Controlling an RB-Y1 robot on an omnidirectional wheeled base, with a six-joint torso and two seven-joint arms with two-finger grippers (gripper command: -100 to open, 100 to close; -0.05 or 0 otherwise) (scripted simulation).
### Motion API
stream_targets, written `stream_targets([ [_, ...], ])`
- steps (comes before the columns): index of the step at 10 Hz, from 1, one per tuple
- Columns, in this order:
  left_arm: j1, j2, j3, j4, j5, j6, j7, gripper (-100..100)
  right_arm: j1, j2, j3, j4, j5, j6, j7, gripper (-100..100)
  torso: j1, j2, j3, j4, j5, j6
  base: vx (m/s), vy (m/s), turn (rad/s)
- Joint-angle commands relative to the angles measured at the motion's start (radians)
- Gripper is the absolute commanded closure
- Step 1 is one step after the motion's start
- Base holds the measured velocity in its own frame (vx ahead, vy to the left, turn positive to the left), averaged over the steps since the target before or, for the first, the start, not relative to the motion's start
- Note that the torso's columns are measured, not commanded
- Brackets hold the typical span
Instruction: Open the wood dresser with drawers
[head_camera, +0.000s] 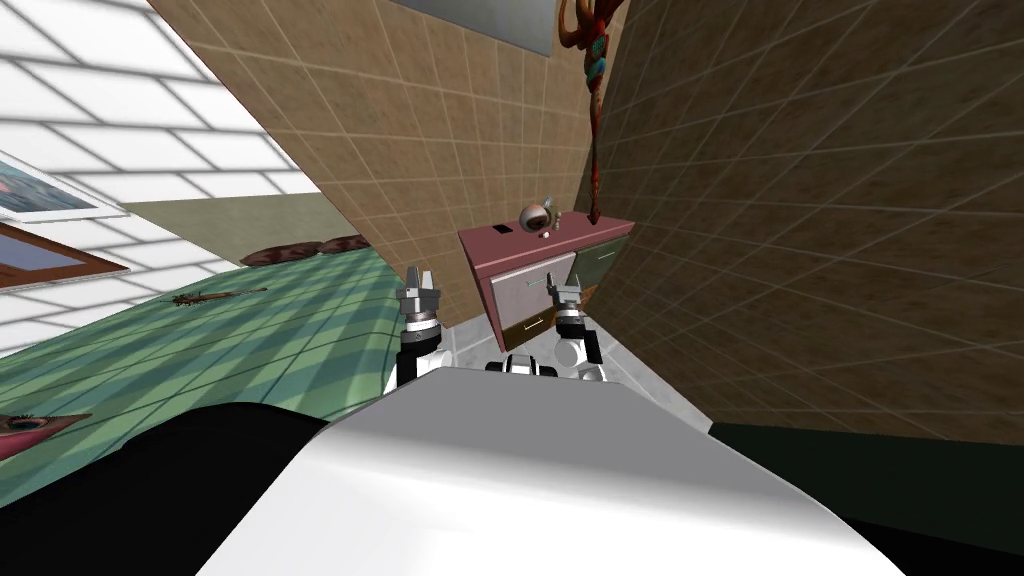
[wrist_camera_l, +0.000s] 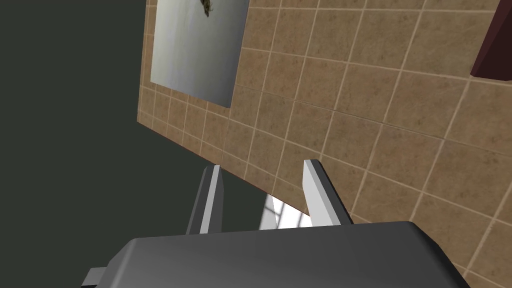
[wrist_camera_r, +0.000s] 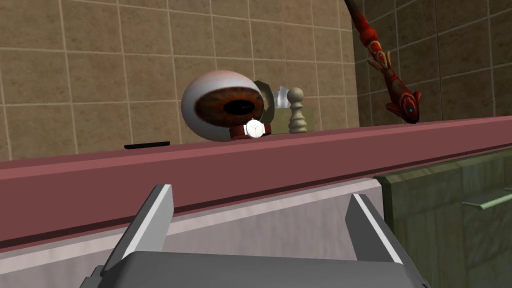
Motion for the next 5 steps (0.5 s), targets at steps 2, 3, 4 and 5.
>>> stream_targets([
  [2,0.000,0.000,0.000,0.000,0.000,0.000,0.000,0,-0.035,-0.003,0.052,0.058,-0.097,-0.011,-0.102,-100,0.001,0.000,0.000,0.000,0.000,0.000,0.012,-0.052,0.077],
  [3,0.000,0.000,0.000,0.000,0.000,0.000,0.000,0,-0.053,-0.001,0.075,0.086,-0.125,-0.013,-0.131,-100,0.000,0.000,0.000,0.000,0.000,-0.001,0.027,-0.089,0.161],
  [4,0.000,0.000,0.000,0.000,0.000,0.000,0.000,0,-0.053,-0.001,0.075,0.086,-0.138,-0.013,-0.141,-100,-0.002,-0.001,0.000,0.000,0.000,-0.001,0.020,-0.070,0.064],
  [5,0.000,0.000,0.000,0.000,0.000,0.000,0.000,0,-0.070,0.002,0.099,0.114,-0.173,-0.015,-0.179,-100,-0.001,0.000,0.000,0.000,0.000,0.000,0.007,-0.063,0.111],
])
